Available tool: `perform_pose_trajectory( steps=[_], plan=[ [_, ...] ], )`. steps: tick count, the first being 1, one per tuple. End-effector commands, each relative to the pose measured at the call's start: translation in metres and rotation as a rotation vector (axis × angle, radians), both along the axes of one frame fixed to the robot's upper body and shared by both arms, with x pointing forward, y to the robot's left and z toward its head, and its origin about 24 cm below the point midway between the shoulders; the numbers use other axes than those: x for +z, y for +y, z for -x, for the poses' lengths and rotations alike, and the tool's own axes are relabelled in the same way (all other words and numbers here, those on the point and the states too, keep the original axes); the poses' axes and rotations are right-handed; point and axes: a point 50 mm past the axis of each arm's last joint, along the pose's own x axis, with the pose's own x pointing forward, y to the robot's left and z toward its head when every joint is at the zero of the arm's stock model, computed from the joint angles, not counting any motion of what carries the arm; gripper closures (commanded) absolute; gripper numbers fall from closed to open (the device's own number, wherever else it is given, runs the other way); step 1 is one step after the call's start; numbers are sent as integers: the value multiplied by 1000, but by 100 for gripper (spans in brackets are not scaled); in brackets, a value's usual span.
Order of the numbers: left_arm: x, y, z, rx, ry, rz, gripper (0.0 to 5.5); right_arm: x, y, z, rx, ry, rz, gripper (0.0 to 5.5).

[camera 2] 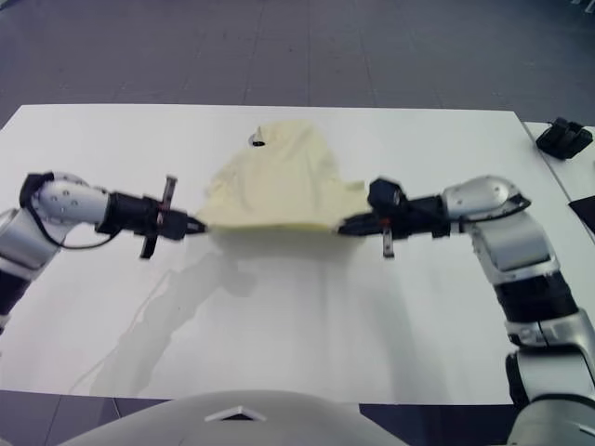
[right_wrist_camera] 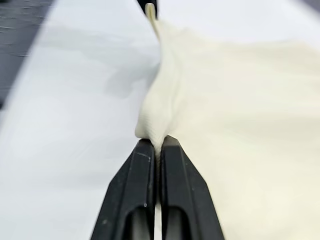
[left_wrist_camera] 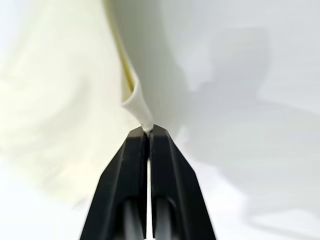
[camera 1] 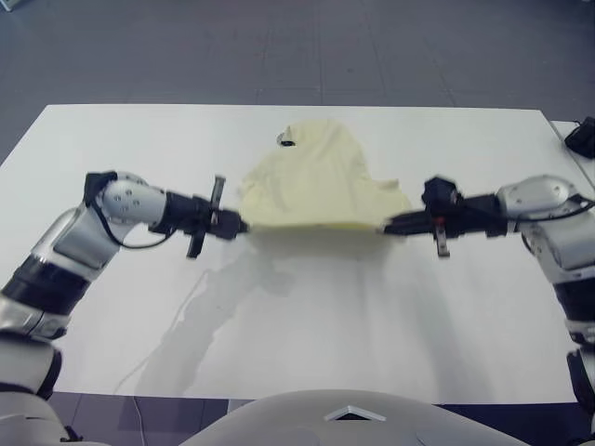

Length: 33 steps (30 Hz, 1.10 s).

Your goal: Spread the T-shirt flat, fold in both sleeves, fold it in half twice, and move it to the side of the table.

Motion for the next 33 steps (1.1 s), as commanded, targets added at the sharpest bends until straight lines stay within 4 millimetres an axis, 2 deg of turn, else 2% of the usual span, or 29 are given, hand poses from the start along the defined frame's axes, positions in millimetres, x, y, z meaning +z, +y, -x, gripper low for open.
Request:
perform_pose_trajectory(
  steps=[1,5,11,12,14,17,22,24,26,28,30,33],
  plan=[
    [-19,1,42,-62,183,-127,548,-13,5,33,64,118,74,550],
    [-33,8,52,-20,246,-175,548,-27,6,43,40,153,110,550],
    [-41,10,56,-14,290,-183,548,-30,9,59,56,210,105,550],
    [-41,9,56,-13,294,-167,550,-29,9,62,61,215,105,521],
    [-39,7,58,0,302,-123,515,-22,10,66,76,249,58,498],
    [-24,8,56,19,341,-49,463,-4,9,57,46,250,-45,447],
    [42,19,23,175,319,261,372,44,-4,12,-113,90,-199,360],
    [67,29,-4,281,161,337,337,57,-11,-19,-302,-14,-251,326],
    [78,33,-30,395,1,364,304,54,-23,-60,-586,-148,-202,294],
    [64,26,-50,478,-162,300,271,40,-32,-97,-825,-278,-100,263],
    [36,6,-58,513,-246,235,243,22,-29,-121,-942,-314,-54,236],
    [-6,-28,-39,459,-187,210,192,-4,-15,-150,-1015,-371,50,187]
  ],
)
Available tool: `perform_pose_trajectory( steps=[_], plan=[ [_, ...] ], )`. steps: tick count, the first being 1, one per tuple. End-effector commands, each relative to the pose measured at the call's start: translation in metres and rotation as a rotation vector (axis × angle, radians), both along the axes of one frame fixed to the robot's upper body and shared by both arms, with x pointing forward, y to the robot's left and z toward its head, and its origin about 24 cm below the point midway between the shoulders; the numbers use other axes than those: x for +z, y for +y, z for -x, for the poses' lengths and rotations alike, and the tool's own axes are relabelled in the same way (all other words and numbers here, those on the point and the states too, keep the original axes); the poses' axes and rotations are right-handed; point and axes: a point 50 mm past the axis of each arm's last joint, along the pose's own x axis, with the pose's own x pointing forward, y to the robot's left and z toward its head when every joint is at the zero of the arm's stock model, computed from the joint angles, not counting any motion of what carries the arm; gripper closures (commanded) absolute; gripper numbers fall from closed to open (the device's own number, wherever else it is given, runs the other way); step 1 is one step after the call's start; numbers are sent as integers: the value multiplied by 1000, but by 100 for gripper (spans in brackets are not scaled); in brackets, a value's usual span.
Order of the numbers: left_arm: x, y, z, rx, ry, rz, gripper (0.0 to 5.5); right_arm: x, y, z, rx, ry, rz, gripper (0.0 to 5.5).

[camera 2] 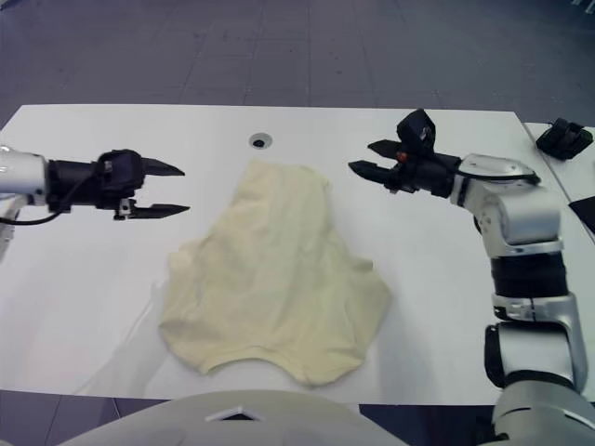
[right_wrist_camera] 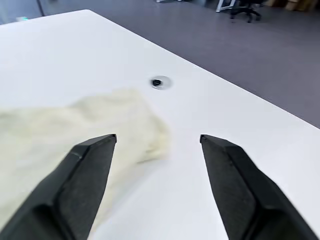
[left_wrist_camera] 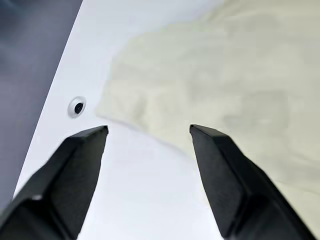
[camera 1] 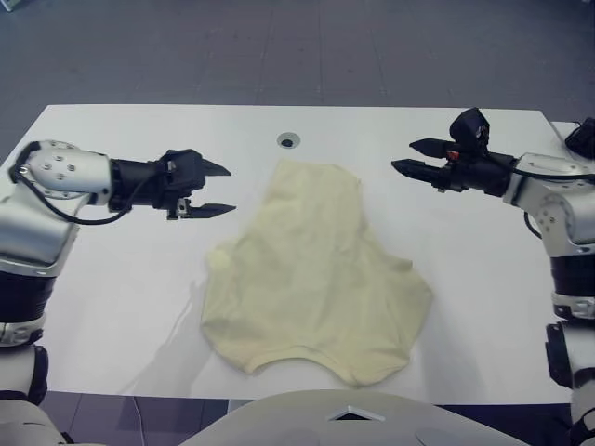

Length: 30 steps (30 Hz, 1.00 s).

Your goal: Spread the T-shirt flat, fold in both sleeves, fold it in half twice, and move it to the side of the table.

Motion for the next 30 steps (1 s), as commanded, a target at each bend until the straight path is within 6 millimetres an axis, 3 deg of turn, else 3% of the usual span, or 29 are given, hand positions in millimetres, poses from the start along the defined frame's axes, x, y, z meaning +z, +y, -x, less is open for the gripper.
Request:
perform_pose_trajectory(
  steps=[1,7,11,16,21,26,30],
  plan=[
    [-70,-53,15,-53,27,-88,176,-42,22,-50,-193,-11,159,172],
    [-110,-64,19,-122,21,-273,80,-65,49,-60,-194,17,232,79],
    [-122,-58,27,-184,42,-370,20,-76,60,-59,-175,29,261,18],
    [-125,-55,33,-220,53,-406,12,-84,65,-56,-153,38,300,11],
    [-119,-45,32,-218,53,-441,12,-85,48,-55,-200,37,339,11],
    [-112,-27,28,-197,71,-486,12,-109,25,-40,-153,131,583,11],
    [-108,-4,20,-179,81,-563,12,-103,2,-40,-192,90,726,11]
  ],
)
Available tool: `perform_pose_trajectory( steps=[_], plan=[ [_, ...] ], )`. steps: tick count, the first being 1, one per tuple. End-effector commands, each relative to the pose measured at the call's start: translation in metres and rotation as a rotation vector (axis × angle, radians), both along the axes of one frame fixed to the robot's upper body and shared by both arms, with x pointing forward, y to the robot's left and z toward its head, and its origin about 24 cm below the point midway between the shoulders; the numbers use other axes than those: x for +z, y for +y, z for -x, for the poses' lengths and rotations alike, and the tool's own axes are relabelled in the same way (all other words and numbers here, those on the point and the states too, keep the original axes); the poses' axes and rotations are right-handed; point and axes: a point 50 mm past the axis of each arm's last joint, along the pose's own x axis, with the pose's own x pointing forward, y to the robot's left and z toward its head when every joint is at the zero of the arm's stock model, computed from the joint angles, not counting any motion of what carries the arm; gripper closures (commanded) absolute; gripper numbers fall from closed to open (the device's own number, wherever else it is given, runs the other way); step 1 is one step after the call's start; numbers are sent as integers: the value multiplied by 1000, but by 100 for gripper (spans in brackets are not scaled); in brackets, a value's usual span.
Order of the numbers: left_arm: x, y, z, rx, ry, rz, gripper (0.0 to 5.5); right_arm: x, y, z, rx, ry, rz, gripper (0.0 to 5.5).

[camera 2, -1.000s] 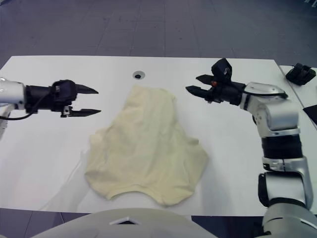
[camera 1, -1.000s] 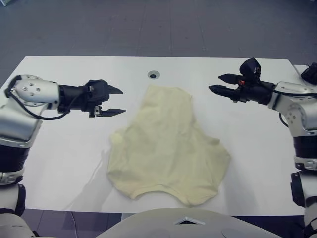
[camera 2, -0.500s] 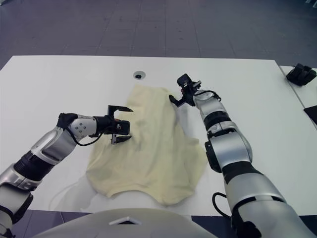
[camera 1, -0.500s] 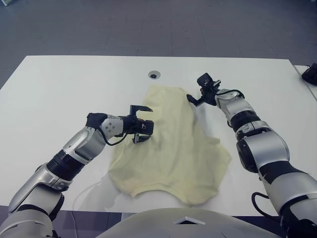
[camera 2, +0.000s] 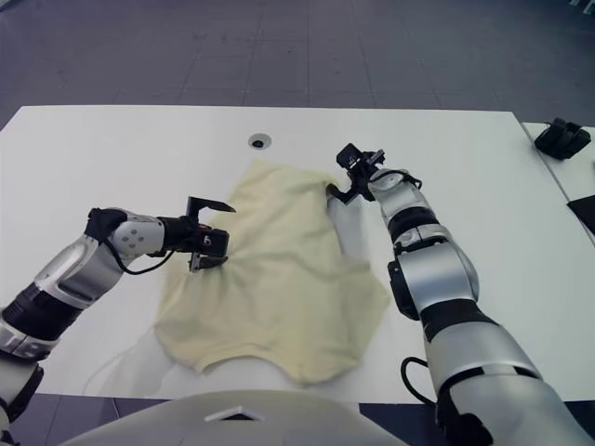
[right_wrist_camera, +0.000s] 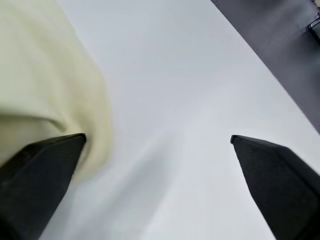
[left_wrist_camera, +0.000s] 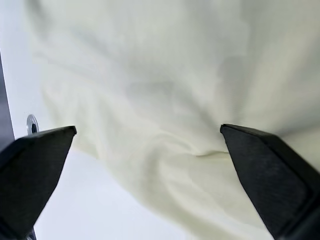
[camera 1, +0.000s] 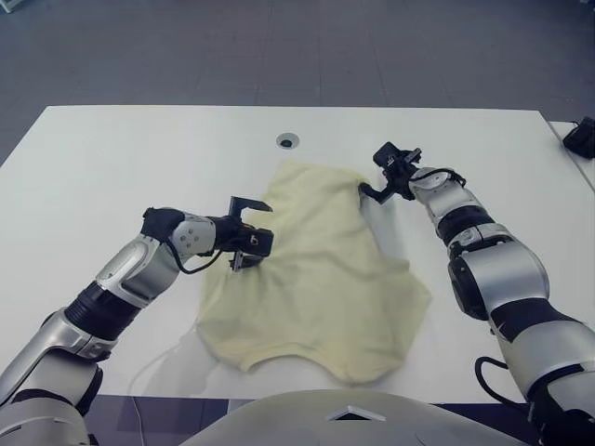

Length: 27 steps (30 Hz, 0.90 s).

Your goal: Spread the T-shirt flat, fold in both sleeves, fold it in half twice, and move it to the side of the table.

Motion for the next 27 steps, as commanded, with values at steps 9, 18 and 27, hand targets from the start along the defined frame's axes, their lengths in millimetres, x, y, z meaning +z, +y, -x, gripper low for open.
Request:
perform_pose_trajectory(
  steps=[9,18,27],
  plan=[
    [-32,29,-11,75,82,-89,12,2,-30,4,-85,-77,17,11],
    [-3,9,-12,71,23,102,12,37,-40,-2,-43,-145,-230,11],
    [27,-3,-2,13,-17,135,12,-7,-40,24,118,137,-65,11]
  ],
)
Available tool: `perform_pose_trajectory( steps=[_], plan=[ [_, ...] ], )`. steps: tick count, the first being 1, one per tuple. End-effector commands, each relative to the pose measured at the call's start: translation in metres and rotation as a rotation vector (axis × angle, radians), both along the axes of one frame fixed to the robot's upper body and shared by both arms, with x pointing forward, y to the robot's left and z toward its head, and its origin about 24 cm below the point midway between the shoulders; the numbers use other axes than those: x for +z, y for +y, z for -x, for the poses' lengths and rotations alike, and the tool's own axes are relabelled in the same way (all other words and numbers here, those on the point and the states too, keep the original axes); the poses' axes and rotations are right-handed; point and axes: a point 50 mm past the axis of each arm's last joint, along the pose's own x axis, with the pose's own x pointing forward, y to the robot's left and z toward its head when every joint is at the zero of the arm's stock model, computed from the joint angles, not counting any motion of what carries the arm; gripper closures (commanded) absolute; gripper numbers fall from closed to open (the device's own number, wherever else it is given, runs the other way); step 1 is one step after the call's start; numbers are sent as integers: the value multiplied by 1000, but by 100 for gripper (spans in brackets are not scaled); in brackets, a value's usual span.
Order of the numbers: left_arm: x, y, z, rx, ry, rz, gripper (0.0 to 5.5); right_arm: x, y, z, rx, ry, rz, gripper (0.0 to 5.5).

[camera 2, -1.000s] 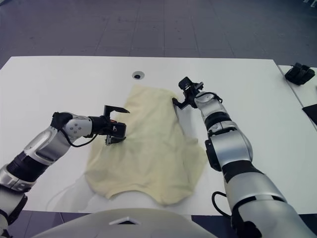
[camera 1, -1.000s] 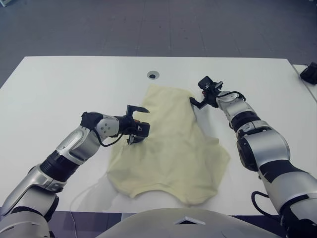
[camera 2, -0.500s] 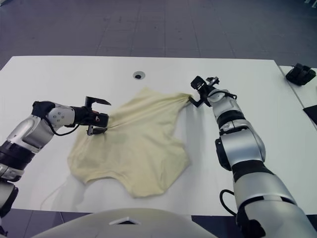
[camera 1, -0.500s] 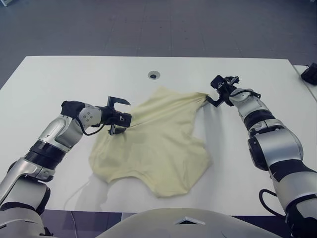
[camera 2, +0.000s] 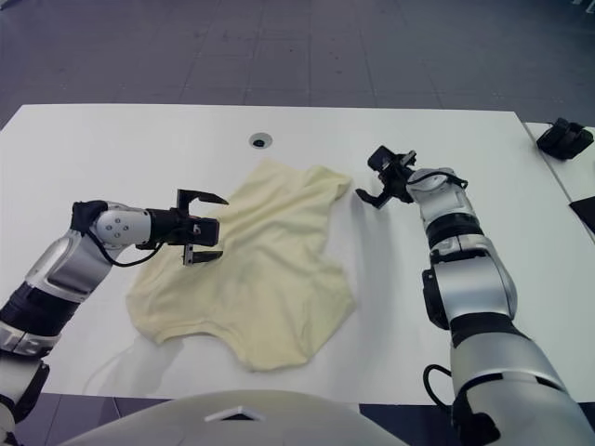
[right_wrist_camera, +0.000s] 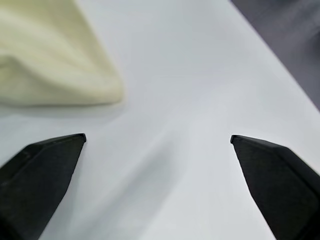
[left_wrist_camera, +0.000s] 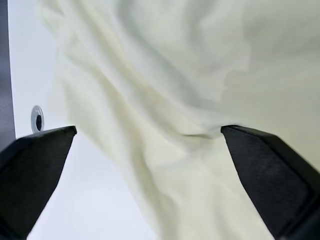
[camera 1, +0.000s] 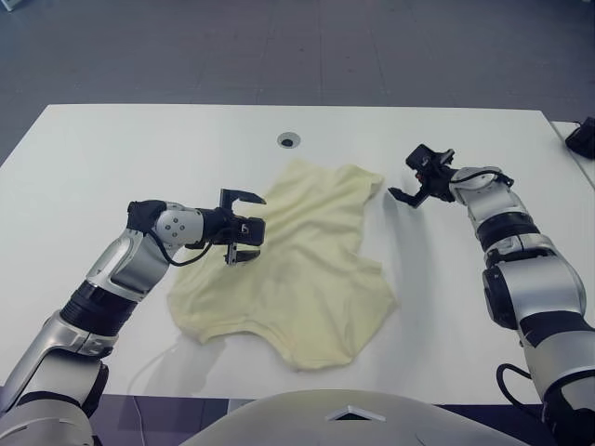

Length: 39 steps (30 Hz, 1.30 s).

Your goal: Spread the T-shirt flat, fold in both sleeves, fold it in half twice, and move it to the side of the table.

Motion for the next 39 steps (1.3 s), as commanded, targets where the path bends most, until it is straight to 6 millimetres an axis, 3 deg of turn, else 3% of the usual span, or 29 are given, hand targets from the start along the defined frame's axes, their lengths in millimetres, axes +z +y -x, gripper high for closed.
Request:
perform_pose_trajectory(
  steps=[1,8,19,25,33,39],
  plan=[
    [8,2,0,3,-15,-13,12,-17,5,10,45,72,4,11],
    [7,1,-3,10,-18,-21,12,-33,29,18,115,102,-52,11],
    [-13,4,6,29,36,-50,12,11,42,24,172,15,-152,11],
    [-15,5,6,35,42,-56,12,21,47,24,172,0,-151,11],
    [-13,3,5,24,38,-58,12,-10,60,24,149,57,-151,11],
    [-13,4,4,22,40,-63,12,-7,60,18,133,39,-162,11]
  ],
)
